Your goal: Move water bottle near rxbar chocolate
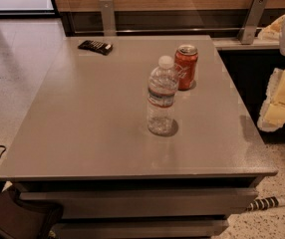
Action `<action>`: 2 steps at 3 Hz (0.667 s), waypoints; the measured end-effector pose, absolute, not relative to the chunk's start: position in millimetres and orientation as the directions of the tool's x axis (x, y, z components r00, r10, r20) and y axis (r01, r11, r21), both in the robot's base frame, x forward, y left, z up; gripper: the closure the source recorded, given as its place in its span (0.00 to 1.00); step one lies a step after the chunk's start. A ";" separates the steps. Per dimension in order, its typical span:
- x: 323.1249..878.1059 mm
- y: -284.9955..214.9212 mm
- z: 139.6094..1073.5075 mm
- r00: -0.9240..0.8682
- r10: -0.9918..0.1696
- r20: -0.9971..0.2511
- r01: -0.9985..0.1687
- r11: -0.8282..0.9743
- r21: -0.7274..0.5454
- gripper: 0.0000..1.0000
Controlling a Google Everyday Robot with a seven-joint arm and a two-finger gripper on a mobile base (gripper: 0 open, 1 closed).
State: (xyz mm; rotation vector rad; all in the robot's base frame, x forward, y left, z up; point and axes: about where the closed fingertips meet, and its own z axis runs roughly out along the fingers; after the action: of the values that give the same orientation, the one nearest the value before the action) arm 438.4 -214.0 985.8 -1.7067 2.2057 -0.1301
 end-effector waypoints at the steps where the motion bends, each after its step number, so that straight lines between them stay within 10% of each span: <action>1: 439.0 -213.2 986.0 -0.214 -0.951 -0.223 -0.921 0.272 -0.278 0.00; 2: 444.5 -205.6 988.3 -0.207 -0.935 -0.289 -0.926 0.282 -0.249 0.00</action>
Offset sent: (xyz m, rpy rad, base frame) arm 0.0127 0.0159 0.0009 0.1630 0.0413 0.0232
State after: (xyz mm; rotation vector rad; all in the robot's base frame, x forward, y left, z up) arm 444.5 -205.6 988.3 -1.6794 2.1781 -0.0299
